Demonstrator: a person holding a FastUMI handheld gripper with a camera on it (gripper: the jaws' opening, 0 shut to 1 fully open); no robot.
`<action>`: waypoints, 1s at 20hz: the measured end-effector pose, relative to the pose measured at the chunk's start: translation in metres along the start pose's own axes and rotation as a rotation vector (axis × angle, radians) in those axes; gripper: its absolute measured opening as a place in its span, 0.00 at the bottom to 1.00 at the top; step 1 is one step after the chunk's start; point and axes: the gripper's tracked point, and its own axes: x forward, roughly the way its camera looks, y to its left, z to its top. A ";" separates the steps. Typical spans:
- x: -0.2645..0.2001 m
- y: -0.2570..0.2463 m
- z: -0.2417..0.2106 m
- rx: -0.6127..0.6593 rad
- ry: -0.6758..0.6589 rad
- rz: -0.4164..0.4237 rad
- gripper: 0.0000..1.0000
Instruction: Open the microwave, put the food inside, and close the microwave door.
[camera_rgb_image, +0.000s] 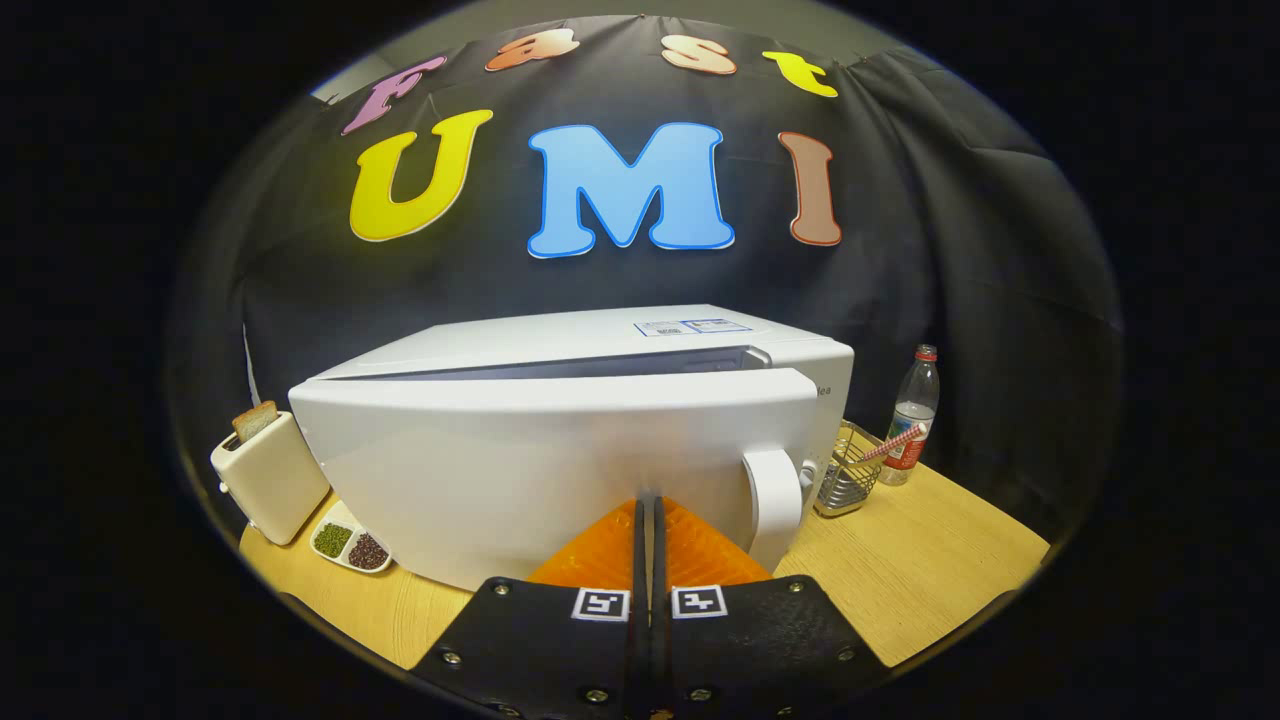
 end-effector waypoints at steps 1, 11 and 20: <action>0.005 0.000 0.002 -0.011 -0.004 0.003 0.01; 0.028 0.002 0.010 -0.132 -0.034 0.026 0.01; 0.010 0.003 0.003 -0.162 -0.016 0.097 0.02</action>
